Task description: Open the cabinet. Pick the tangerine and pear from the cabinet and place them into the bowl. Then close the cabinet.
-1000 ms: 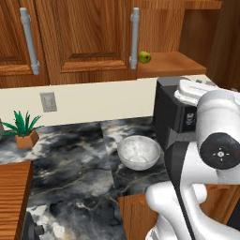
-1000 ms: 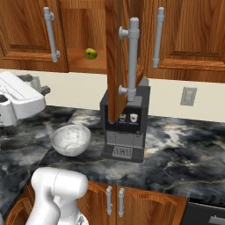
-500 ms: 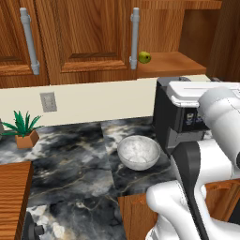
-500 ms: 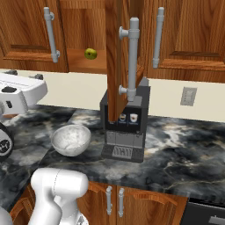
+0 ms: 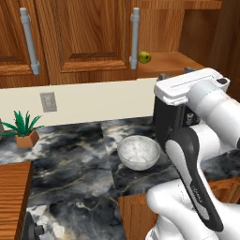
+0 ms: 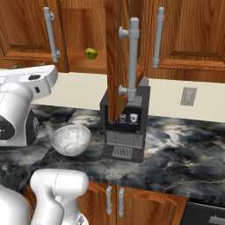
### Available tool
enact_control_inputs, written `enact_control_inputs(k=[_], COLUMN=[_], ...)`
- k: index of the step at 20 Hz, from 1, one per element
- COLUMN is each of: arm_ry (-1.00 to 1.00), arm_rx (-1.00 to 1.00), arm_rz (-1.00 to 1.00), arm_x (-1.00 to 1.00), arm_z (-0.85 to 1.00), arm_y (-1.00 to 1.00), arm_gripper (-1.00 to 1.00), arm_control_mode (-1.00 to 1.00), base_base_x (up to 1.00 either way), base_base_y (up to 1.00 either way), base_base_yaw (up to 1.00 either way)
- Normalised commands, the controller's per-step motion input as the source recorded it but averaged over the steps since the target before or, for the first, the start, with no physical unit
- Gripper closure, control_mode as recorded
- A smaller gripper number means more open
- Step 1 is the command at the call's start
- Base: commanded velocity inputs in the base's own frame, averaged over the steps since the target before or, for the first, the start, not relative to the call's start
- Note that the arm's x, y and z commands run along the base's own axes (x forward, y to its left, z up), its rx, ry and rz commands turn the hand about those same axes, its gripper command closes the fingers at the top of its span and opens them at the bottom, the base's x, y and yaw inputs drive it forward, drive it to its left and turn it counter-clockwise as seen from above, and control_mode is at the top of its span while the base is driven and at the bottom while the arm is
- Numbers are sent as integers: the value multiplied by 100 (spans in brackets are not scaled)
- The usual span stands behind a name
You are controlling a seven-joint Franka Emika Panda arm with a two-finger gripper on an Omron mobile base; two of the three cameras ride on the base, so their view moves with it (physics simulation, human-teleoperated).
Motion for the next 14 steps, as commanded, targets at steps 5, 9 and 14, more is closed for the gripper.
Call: enact_control_inputs(k=[5,9,14], arm_ry=[0,1,2], arm_rx=[-3,0,-1], arm_rz=[-2,-7,-6], arm_x=[59,66,72], arm_z=[0,0,0], arm_y=[16,25,23], arm_gripper=[-100,-100,-100], arm_control_mode=[-100,-100,-100], base_base_x=[0,0,0], base_base_y=[0,0,0], base_base_yaw=[0,0,0])
